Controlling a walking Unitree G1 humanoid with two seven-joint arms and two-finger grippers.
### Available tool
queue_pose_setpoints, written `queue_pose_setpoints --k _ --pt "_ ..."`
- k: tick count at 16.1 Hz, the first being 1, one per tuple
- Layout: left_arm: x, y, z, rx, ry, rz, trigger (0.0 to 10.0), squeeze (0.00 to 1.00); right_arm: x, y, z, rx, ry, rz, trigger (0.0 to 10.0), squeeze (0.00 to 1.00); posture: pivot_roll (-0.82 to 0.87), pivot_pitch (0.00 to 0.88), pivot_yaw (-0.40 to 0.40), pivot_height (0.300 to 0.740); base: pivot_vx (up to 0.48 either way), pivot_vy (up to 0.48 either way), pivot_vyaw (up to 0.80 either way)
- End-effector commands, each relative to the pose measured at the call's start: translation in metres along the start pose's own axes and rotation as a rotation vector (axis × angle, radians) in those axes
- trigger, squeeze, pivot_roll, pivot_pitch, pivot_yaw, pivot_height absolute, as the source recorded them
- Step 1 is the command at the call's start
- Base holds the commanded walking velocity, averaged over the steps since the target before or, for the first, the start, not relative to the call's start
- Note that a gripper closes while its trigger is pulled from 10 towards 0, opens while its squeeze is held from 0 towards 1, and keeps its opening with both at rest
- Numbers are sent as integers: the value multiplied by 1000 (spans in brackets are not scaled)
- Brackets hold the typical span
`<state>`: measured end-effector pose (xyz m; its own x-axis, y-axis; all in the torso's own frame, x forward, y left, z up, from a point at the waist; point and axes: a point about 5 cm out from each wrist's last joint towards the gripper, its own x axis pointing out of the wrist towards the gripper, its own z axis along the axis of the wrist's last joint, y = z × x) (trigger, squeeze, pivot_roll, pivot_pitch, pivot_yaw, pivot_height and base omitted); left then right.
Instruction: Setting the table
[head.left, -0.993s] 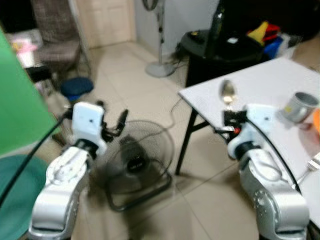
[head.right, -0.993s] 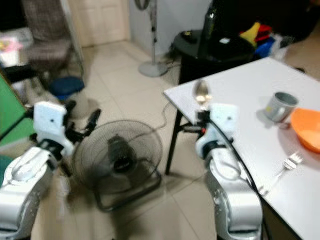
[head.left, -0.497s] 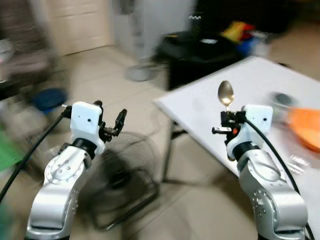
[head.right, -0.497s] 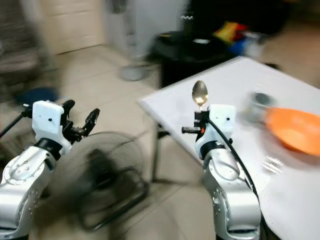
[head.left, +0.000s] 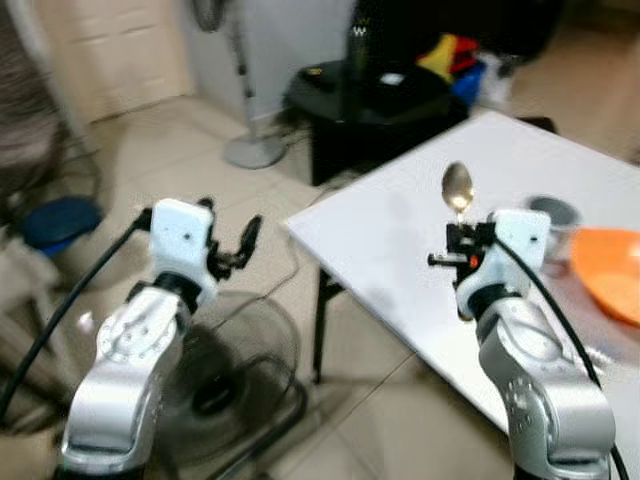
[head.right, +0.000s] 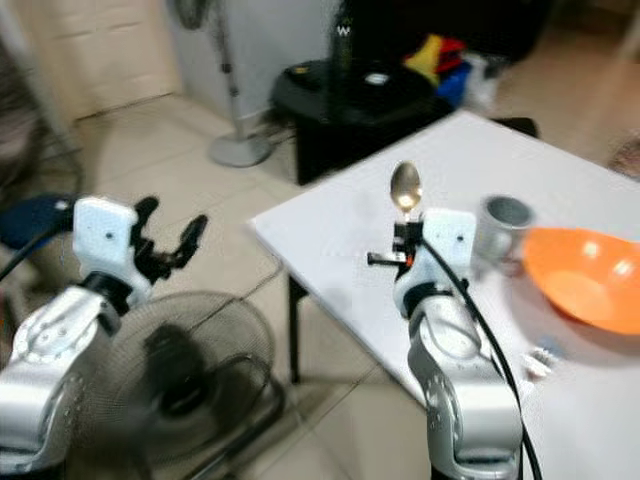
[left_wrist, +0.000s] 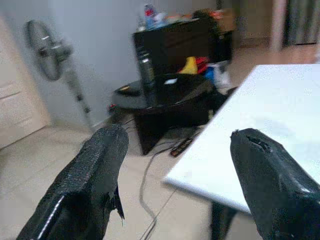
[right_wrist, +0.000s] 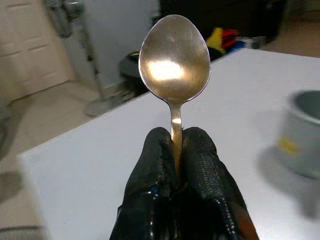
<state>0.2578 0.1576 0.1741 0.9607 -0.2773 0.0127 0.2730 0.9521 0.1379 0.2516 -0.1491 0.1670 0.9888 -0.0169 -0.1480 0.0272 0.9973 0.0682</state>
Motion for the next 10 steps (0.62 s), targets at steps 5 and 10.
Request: queue_pose_setpoints --k 5,10 --pt "2 -3 2 0 -5 -24 10000 0 -1 -5 6 -6 -32 -26 10000 0 81 0 48 740 335 0 -406" --pt "5 -5 1 16 11 -20 10000 0 0 -5 7 -6 -27 -25 10000 0 78 0 50 740 0 0 0"
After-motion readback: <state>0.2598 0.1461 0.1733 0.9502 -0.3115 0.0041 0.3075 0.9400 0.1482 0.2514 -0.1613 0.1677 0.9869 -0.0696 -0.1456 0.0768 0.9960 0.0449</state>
